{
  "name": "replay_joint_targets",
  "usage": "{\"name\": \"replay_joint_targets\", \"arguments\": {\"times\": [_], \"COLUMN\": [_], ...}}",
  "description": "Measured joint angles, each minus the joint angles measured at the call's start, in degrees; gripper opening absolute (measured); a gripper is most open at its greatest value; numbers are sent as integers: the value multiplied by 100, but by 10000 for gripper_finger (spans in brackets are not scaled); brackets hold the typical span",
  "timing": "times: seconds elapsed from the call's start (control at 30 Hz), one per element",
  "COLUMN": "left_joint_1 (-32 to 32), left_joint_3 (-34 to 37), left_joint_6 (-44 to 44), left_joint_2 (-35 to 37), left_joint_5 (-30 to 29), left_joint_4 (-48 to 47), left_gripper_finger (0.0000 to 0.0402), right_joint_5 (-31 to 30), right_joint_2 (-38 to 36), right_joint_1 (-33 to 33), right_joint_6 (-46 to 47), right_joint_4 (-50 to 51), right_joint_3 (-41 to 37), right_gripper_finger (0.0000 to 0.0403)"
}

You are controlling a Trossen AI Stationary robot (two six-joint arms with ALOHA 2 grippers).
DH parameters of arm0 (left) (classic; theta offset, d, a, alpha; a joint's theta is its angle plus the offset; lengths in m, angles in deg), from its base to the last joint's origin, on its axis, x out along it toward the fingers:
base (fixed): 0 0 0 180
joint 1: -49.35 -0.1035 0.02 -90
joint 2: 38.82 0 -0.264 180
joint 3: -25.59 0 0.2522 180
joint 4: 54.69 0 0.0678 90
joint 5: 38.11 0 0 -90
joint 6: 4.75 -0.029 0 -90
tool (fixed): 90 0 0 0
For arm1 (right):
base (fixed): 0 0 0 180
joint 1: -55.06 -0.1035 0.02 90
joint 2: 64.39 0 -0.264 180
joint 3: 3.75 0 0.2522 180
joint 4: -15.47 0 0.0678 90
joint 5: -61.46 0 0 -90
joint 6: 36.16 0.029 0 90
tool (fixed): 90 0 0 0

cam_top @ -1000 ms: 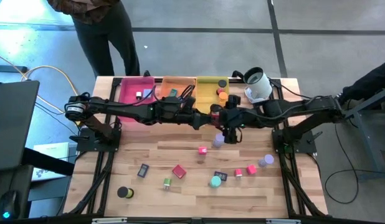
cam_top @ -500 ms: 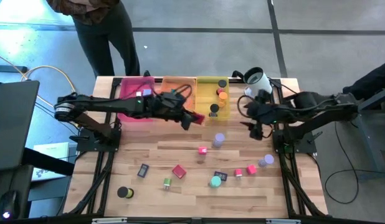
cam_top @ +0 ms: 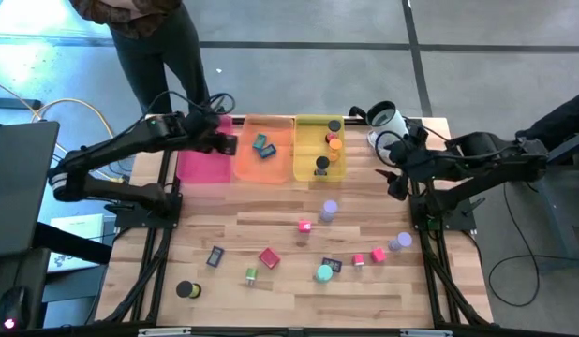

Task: Pick & Place Office items
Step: Put the right red charger adapter into the red bin

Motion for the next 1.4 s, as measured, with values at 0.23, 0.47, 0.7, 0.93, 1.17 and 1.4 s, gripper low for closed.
{"name": "replay_joint_targets", "arguments": {"times": [0.23, 0.47, 0.7, 0.93, 1.17, 1.4], "left_joint_1": [-810, -1039, -1149, -1149, -1149, -1149], "left_joint_3": [1260, 2537, 3235, 3751, 3984, 4080], "left_joint_6": [145, 554, 711, 1009, 1043, 1068], "left_joint_2": [643, 1357, 1509, 1507, 1493, 1490], "left_joint_5": [872, 1071, 1149, 1330, 1252, 1305], "left_joint_4": [-11, 1164, 1664, 2281, 2288, 2284], "left_gripper_finger": [110, 110, 110, 110, 110, 162], "right_joint_5": [-137, -71, -72, -69, 116, 171], "right_joint_2": [-139, -159, -159, -159, -159, -159], "right_joint_1": [0, -1, 0, 0, 0, 0], "right_joint_6": [200, 434, 267, 249, 256, 260], "right_joint_4": [-79, -259, -550, -621, -724, -724], "right_joint_3": [-713, -1134, -1154, -1154, -1154, -1154], "right_gripper_finger": [295, 295, 295, 295, 295, 295]}}
